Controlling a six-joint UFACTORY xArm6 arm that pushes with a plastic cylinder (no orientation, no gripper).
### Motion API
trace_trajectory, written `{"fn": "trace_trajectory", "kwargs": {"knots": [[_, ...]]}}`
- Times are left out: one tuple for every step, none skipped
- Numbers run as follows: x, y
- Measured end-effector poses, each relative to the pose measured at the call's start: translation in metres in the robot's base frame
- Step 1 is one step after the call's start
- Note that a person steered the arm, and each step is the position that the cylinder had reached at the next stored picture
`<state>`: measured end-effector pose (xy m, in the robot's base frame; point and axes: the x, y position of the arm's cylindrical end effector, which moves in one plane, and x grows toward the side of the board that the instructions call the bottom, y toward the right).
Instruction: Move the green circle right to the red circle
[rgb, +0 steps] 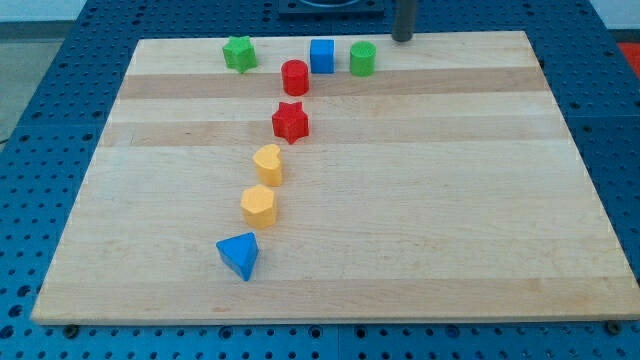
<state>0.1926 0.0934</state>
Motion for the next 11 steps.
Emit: {"fn": "trace_trajectory", "kwargs": {"knots": [[0.001,-0.024],[0.007,-0.029],[0.007,-0.045],[0.007,-0.063],[0.014,-0.073],[0.027,-0.072],[0.031,-0.072],[0.045,-0.057],[0.065,-0.028],[0.065,-0.021],[0.065,-0.021]]}}
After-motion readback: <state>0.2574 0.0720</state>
